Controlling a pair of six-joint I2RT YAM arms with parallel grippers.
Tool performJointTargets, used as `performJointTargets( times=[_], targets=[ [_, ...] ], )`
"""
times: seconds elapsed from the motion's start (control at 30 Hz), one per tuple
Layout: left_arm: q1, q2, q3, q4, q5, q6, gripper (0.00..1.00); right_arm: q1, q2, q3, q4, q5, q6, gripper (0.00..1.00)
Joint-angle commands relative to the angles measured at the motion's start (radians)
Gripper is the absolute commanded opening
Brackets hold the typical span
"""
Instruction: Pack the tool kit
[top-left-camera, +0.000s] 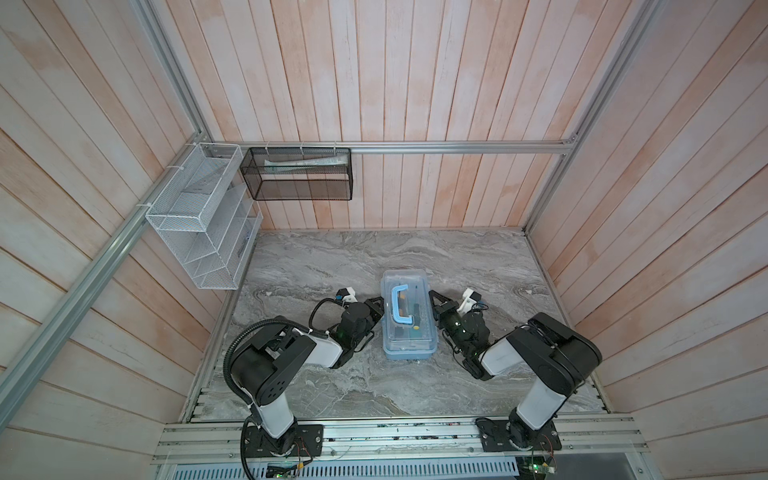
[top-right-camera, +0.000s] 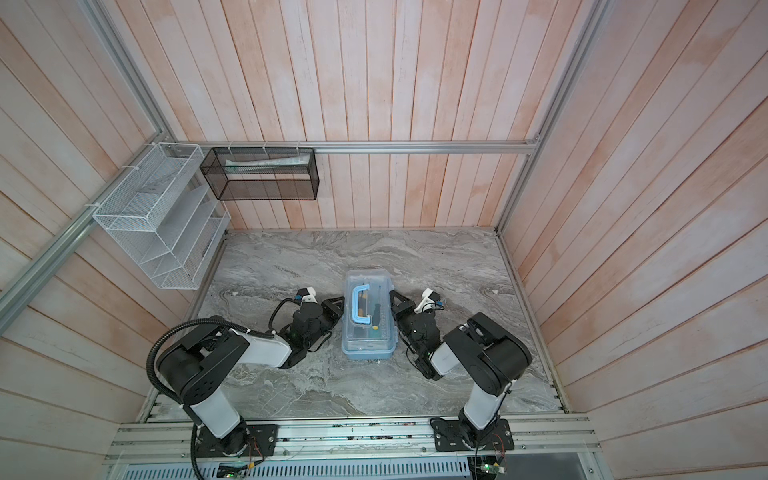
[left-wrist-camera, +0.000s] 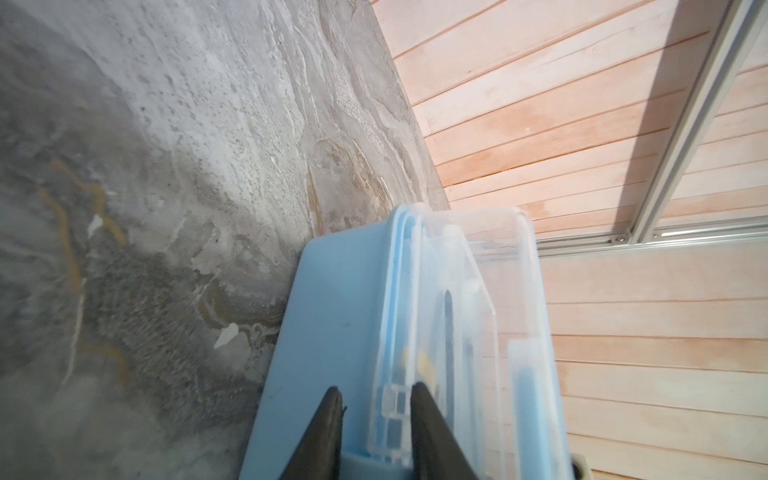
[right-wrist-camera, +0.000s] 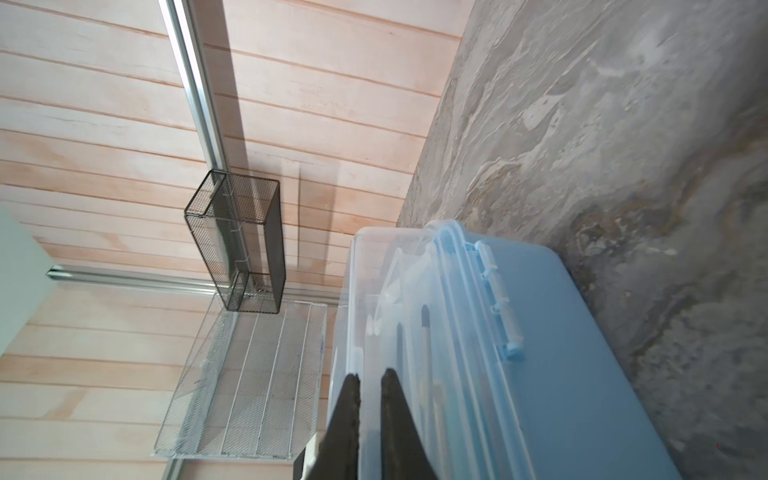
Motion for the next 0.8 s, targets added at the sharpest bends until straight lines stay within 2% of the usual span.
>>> performJointTargets(
  times=[0.0,0.13,0.23,0.37,0.47,0.63,0.73,0.77],
  targets=[
    [-0.140,0.079,-0.025,0.159,0.285,-0.066,0.31,0.137,0.189,-0.023,-0.143,-0.452,0.070,0.09],
    [-0.142,0.112,-0.013,0.196,0.318,-0.055,0.31,0.154,0.260,-0.040,-0.028,-0.449,0.119,0.09],
    [-0.108,0.051,-0.020,0.103,0.291,0.006,0.31,0.144,0.233,-0.065,-0.039,-0.430,0.102,0.10],
    [-0.035,-0.104,0.000,-0.121,0.230,0.159,0.34,0.108,0.140,-0.073,-0.173,-0.423,0.041,0.11],
    [0.012,-0.207,0.035,-0.280,0.170,0.241,0.41,0.068,0.051,-0.067,-0.310,-0.400,-0.007,0.12],
    [0.082,-0.300,0.082,-0.411,0.134,0.332,0.52,-0.013,-0.080,-0.022,-0.526,-0.370,-0.117,0.18],
    [0.128,-0.317,0.116,-0.470,0.142,0.367,0.59,-0.078,-0.136,0.003,-0.590,-0.380,-0.173,0.21],
    [0.146,-0.323,0.129,-0.484,0.151,0.381,0.66,-0.103,-0.159,0.023,-0.634,-0.389,-0.200,0.24]
  ],
)
